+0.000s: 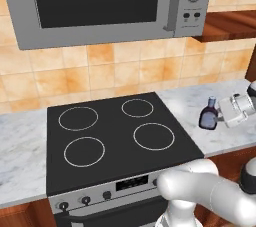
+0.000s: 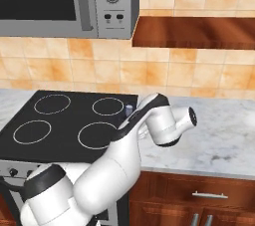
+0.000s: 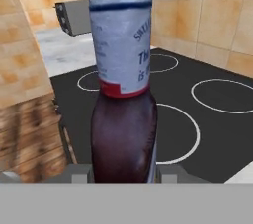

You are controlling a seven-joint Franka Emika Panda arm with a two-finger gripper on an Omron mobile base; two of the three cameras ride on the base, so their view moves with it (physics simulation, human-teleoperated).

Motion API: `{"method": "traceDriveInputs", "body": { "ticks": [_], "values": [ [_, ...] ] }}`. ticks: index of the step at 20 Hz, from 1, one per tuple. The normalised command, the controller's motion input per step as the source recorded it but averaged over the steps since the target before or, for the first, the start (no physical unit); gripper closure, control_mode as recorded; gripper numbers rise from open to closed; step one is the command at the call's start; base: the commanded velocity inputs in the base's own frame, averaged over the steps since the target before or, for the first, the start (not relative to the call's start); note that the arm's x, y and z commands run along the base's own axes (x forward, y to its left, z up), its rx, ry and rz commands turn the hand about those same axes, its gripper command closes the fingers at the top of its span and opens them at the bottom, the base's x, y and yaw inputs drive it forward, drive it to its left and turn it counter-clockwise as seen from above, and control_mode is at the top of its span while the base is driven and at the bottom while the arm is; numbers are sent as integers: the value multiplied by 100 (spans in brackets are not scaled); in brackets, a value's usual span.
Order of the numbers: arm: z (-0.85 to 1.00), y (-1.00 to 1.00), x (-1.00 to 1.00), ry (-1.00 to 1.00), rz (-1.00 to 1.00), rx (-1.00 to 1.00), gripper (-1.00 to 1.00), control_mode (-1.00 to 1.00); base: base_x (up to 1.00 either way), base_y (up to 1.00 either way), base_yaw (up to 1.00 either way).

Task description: Take 2 condiments from the cabinet and move them on the counter near the stove.Make sure the condiments are lined up with each other, next to each other.

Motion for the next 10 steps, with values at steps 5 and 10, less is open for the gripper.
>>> {"method": "traceDriveInputs", "body": {
  "ticks": [5, 10],
  "values": [
    [-50, 0, 24, 0, 0, 0, 100, -100, 0, 0, 0],
    [-34, -17, 24, 0, 0, 0, 100, -100, 0, 0, 0]
  ]
}}
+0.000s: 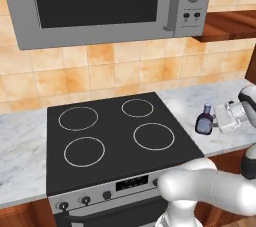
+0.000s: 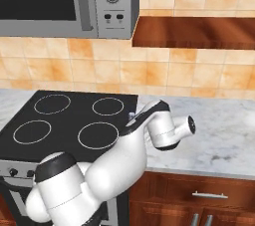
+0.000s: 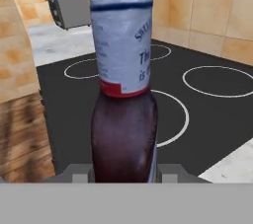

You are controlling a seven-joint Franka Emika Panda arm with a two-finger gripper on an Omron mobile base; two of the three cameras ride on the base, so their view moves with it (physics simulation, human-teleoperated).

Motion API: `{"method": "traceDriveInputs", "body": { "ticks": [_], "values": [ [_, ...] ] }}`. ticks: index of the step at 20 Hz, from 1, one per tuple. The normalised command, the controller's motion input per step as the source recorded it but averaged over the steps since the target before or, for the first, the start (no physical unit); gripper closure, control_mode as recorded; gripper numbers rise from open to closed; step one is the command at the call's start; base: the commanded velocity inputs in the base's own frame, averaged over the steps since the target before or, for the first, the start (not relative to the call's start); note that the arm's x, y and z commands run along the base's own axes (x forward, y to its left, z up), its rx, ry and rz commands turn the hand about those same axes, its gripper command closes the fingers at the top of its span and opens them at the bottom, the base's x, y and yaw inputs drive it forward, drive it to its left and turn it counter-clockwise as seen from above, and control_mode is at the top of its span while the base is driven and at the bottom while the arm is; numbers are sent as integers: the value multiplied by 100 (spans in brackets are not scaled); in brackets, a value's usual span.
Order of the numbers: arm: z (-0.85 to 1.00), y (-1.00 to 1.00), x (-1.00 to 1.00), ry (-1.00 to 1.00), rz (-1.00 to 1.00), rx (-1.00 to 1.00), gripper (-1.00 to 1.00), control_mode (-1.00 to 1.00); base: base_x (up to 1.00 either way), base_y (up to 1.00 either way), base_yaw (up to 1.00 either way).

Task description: Take 2 condiments from the cabinet and move them on the counter near the stove.Make sure the condiments are lined up with each other, next to each other.

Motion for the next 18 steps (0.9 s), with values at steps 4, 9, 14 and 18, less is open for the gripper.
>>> {"method": "traceDriveInputs", "body": {
  "ticks": [4, 9, 14, 18],
  "values": [
    [-31, -28, 27, 0, 0, 0, 100, -100, 0, 0, 0],
    [-26, -12, 22, 0, 0, 0, 100, -100, 0, 0, 0],
    [-9, -28, 7, 0, 12, 0, 100, -100, 0, 0, 0],
    [-8, -24, 14, 0, 20, 0, 100, -100, 0, 0, 0]
  ]
}}
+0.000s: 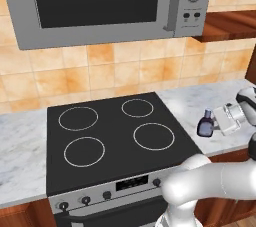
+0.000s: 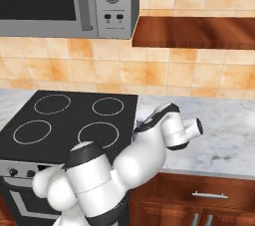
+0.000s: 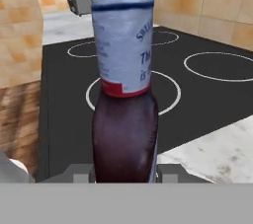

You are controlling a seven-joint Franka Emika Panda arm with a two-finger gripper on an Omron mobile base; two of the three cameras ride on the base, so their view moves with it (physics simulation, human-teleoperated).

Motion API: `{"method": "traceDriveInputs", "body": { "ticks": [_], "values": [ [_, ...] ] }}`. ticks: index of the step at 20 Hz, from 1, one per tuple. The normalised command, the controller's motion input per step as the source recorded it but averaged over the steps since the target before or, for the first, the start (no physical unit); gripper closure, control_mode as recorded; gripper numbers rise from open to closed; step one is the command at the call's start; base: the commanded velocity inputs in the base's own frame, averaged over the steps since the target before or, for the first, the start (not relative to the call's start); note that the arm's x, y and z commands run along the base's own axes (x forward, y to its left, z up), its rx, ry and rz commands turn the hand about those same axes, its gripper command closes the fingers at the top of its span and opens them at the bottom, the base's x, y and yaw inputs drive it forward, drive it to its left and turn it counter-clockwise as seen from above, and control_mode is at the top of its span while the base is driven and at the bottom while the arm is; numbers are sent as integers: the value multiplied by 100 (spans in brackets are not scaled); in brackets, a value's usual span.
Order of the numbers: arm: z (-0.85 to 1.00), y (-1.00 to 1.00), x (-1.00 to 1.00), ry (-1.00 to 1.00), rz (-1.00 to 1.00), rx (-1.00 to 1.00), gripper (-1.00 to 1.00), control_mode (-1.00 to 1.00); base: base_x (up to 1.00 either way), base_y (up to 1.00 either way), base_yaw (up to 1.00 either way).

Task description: Take 2 condiments from the cabinet and move them on the counter near the stove.Make sure the condiments are lined up with each other, next to each other.

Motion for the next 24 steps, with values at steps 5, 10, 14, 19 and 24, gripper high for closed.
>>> {"method": "traceDriveInputs", "body": {
  "ticks": [5, 10, 14, 19, 24],
  "values": [
    [-11, -7, 18, 0, 17, 0, 100, -100, 0, 0, 0],
    [-11, -9, 12, 0, 16, 2, 100, -100, 0, 0, 0],
    [-10, -2, 3, 0, 16, 1, 100, -100, 0, 0, 0],
    [-24, 0, -4, 0, 3, 1, 100, -100, 0, 0, 0],
    [-43, 6, -5, 0, -8, 1, 100, -100, 0, 0, 0]
  ]
}}
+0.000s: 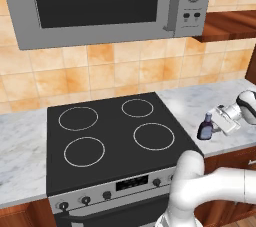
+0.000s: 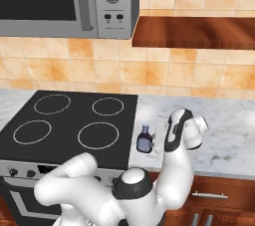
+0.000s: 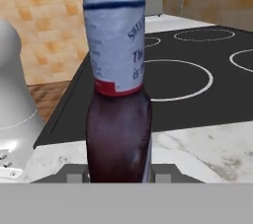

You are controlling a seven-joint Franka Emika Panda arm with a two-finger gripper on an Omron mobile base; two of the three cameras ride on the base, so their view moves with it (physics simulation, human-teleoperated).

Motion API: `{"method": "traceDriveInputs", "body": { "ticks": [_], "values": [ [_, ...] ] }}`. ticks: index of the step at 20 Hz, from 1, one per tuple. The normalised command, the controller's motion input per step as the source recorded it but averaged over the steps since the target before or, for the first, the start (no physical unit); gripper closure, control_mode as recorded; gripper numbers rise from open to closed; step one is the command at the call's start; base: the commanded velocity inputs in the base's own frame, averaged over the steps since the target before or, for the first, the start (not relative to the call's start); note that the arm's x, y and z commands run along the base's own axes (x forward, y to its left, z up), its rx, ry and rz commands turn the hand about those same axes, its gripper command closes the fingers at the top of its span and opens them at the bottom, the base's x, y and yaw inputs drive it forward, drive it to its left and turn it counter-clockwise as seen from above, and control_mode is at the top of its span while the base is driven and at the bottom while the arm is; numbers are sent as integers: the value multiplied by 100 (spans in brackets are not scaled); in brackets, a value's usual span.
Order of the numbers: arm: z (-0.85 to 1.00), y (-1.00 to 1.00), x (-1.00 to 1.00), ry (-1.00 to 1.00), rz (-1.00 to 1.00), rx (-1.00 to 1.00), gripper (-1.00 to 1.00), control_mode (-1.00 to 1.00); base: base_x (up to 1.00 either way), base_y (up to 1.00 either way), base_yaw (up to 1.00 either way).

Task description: Take 2 condiments from the cabinet and move them on the counter near the stove.Make sure the condiments are lined up with each other, next to each other.

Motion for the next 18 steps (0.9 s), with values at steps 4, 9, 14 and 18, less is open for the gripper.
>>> {"method": "traceDriveInputs", "body": {
  "ticks": [4, 9, 14, 18],
  "values": [
    [-30, 6, 0, 0, -11, 2, 100, -100, 0, 0, 0],
    [-24, 11, 0, 1, -5, 0, 100, -100, 0, 0, 0],
    [-9, 15, -14, 0, 0, 0, -100, -100, 0, 0, 0],
    [0, 0, -4, 0, 0, 0, -100, -100, 0, 0, 0]
  ]
}}
